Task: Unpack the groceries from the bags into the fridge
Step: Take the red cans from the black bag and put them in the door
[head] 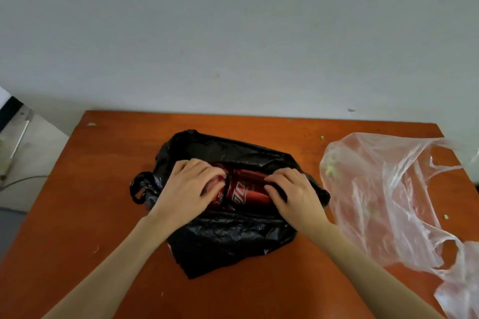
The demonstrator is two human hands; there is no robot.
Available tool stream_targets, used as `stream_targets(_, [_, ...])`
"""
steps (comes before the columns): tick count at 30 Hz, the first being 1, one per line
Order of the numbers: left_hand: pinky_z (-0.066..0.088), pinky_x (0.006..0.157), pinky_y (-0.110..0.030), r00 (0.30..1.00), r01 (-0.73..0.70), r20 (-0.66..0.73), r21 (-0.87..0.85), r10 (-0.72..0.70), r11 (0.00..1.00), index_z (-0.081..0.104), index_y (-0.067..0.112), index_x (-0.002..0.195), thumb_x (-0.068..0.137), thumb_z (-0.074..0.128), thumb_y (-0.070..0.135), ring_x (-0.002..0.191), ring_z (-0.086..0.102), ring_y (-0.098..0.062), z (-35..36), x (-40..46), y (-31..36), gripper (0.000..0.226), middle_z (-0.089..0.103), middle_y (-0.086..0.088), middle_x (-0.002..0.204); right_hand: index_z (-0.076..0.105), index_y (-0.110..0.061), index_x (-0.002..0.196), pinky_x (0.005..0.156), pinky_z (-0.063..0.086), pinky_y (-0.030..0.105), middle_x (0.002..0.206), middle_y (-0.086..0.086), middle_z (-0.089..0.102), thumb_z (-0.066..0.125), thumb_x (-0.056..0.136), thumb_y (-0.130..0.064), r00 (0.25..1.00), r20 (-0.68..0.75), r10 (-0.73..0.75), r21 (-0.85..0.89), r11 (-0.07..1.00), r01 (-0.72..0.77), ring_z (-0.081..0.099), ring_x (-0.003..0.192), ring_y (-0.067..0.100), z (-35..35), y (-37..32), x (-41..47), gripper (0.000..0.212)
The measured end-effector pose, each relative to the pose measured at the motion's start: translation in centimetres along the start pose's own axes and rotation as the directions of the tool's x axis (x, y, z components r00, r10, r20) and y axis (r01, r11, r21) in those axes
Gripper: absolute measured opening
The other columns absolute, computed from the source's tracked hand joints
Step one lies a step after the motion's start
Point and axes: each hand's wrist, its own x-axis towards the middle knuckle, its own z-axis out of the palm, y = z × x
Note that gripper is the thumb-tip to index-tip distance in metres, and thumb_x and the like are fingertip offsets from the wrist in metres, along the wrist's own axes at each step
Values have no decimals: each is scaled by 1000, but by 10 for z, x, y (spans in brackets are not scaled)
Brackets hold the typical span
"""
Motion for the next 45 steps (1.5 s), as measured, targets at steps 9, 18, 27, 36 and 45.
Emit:
stream_targets(9, [39,85,-67,834,-37,521,382,-182,924,49,26,129,28,70,80,118,50,-37,19,-80,-32,117,56,-13,127,-3,-29,148,114,15,50,156,5,-2,66,71,-60,678,660,322,-342,933,-110,2,143,32,10,21,-37,108])
stream_targets(18, [48,87,-51,858,-14,502,228,-105,974,22,30,144,52,72,65,127,42,-31,6,-102,-58,111,35,-9,141,3,-29,149,111,22,53,155,4,15,64,67,-68,615,703,356,-306,933,-190,19,140,33,16,37,-29,109])
stream_targets(27, [40,94,-57,993,41,96,307,-74,951,50,21,130,77,71,22,122,48,-35,21,-40,-20,57,51,-14,131,64,-12,93,69,54,36,93,3,63,60,80,-46,995,100,28,-150,989,-13,62,83,23,20,-3,-33,36])
stream_targets(36, [-6,103,-70,775,204,550,248,-311,947,-3,41,145,83,41,67,142,-18,-29,41,14,-40,81,-11,1,157,60,-31,114,86,54,44,123,1,62,85,46,-52,847,527,-75,-216,952,219,60,114,21,56,0,-112,76])
stream_targets(45, [19,109,-59,962,113,231,138,-142,984,50,19,130,84,62,34,138,28,-31,36,-17,11,50,39,-12,144,55,-18,120,98,44,40,123,5,60,53,85,-28,961,148,-234,-195,946,261,55,113,21,33,-10,-76,36])
